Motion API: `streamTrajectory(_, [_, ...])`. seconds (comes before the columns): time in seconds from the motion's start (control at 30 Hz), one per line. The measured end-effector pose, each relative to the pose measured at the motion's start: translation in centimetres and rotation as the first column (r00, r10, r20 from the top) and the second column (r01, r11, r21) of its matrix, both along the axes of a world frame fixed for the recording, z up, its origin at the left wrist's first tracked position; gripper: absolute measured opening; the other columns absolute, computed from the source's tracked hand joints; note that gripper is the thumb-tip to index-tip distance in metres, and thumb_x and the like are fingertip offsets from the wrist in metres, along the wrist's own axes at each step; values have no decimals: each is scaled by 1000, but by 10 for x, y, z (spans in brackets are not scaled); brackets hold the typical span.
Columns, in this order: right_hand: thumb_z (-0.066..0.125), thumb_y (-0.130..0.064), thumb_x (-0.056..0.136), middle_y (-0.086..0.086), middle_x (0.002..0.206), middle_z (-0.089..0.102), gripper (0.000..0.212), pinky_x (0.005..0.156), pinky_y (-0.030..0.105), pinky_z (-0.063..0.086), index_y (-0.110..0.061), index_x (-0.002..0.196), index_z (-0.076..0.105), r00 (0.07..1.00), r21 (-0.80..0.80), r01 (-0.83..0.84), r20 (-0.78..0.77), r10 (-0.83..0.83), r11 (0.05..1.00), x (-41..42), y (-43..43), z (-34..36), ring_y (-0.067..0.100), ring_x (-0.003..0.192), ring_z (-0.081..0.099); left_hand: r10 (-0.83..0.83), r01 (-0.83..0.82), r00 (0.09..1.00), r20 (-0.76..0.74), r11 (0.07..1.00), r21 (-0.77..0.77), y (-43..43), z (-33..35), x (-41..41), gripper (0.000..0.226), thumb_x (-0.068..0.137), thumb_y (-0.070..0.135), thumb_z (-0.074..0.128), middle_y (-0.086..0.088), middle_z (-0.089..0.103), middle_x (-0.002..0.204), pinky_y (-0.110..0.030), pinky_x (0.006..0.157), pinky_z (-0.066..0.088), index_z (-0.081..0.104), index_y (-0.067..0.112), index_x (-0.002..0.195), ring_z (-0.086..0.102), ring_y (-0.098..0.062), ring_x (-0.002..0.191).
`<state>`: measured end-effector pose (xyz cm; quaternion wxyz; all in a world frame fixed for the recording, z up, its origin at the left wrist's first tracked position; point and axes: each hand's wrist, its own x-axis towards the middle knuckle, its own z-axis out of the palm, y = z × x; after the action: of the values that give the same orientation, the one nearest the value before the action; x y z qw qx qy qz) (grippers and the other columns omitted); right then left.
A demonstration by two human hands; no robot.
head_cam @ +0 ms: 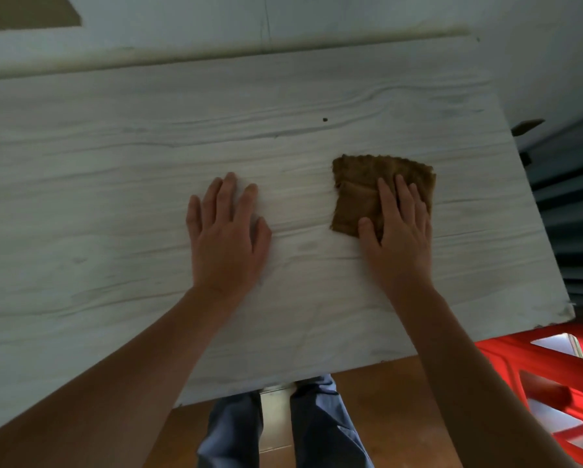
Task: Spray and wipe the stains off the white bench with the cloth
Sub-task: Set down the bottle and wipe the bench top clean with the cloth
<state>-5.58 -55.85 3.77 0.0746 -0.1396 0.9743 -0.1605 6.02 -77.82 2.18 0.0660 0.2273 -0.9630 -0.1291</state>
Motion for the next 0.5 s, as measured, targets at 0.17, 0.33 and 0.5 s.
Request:
streamTrajectory(0.17, [42, -40, 100, 2, 169, 9, 67, 126, 41, 1, -25, 160, 17, 1000, 37, 30, 3, -31, 999, -31, -22, -1, 22, 155, 1, 11, -12, 1000, -6, 999, -42, 1, 1, -3, 54, 97, 36, 45, -14, 40, 161, -56, 124, 19, 50, 16, 148, 32, -34, 151])
streamTrajectory(0.33, [39, -37, 100, 4, 169, 6, 66, 126, 41, -2, -23, 160, 16, 999, 28, 31, 8, -32, 999, -59, -66, 0, 25, 155, 0, 25, -23, 999, 26, 997, -67, 3, 3, -5, 55, 97, 35, 46, -15, 40, 161, -57, 124, 21, 50, 16, 148, 33, -35, 151])
streamTrajectory(0.5, [41, -36, 98, 6, 168, 9, 66, 126, 43, -1, -23, 160, 20, 992, 4, -125, -26, 125, 992, -62, -141, -3, 27, 155, 2, 29, -27, 999, 31, 996, -84, 3, 4, -5, 55, 98, 37, 41, -16, 40, 161, -59, 123, 24, 49, 16, 149, 34, -36, 151])
